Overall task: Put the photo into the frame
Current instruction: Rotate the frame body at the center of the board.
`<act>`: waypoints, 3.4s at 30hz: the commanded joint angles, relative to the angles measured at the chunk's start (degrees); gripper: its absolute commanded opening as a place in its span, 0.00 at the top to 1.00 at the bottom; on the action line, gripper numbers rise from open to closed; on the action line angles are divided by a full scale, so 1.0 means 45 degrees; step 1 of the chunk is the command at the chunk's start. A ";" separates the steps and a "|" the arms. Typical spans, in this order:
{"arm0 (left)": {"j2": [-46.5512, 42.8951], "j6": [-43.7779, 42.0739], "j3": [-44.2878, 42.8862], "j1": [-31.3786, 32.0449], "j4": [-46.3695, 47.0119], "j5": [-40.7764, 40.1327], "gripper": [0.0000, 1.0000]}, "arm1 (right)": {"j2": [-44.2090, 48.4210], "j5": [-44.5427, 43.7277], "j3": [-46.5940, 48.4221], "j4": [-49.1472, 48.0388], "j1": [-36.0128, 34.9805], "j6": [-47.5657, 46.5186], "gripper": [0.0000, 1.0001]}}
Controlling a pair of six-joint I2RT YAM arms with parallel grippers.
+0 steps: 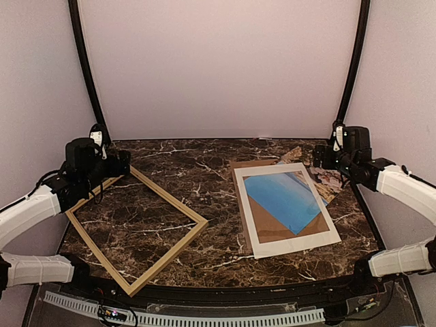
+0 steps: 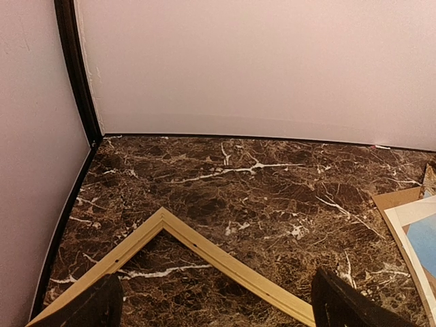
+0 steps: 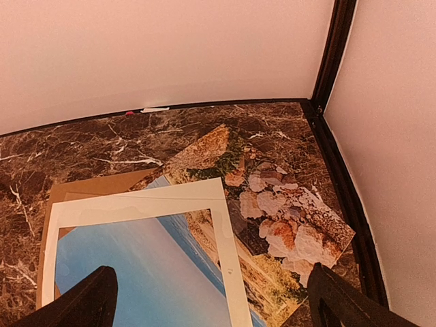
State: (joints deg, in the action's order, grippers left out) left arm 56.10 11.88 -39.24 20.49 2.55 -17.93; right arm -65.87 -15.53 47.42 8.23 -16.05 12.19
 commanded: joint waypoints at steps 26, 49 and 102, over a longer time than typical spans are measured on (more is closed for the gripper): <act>0.4224 0.3195 -0.1209 0.0594 -0.0200 0.1415 0.01 | -0.0750 0.0537 -0.0245 -0.1315 -0.0221 0.0601 0.01; 1.1259 0.4525 -0.5069 0.1808 -0.2016 0.1249 0.09 | -0.1797 0.0774 -0.0470 -0.1488 -0.0378 0.0852 0.01; 1.3222 -0.1106 -0.7843 0.3411 -0.3829 0.3206 0.42 | -0.4762 0.2525 -0.0308 0.0595 0.1888 0.2159 0.04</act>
State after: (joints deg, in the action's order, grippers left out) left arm 116.79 11.81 -75.44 35.55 -10.41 -8.27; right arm -86.56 -8.93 47.42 11.11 -9.34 20.64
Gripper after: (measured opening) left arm 0.585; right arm 0.972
